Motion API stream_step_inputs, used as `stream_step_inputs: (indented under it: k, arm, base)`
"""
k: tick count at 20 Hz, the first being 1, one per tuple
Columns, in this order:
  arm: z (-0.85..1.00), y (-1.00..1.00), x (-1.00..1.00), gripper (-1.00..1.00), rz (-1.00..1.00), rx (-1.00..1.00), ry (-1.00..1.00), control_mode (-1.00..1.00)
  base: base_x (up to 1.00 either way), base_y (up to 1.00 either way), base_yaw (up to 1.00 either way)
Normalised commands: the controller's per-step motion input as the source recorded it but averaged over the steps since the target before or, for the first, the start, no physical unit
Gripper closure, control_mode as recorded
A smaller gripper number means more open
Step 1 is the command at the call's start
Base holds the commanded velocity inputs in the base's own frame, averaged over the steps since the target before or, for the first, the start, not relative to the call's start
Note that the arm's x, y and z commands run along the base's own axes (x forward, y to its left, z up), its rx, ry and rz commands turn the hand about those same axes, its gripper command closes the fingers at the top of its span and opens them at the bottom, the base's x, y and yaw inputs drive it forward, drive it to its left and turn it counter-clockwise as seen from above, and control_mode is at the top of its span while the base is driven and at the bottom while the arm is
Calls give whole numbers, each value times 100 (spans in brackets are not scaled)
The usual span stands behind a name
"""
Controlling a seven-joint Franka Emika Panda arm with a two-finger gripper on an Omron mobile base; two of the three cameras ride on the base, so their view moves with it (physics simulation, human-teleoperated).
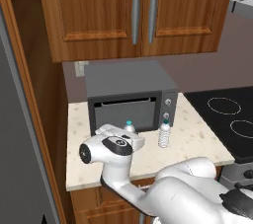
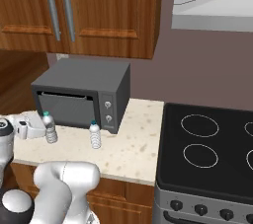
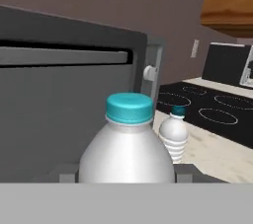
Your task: Take the bottled waters from the counter and place them in the freezer to freeze. Close the freezer door after placing the bottles.
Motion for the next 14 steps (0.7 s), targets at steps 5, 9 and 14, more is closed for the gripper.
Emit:
stream_step_inputs:
  k: [5, 9, 14]
  arm:
    - [100, 0, -92, 100, 27, 9, 12, -100]
    - [100, 0, -65, 100, 36, 20, 12, -100]
    - [100, -16, -21, 100, 41, 22, 19, -100]
  base:
    - [0, 0, 0]
    - [0, 0, 0]
    - [0, 0, 0]
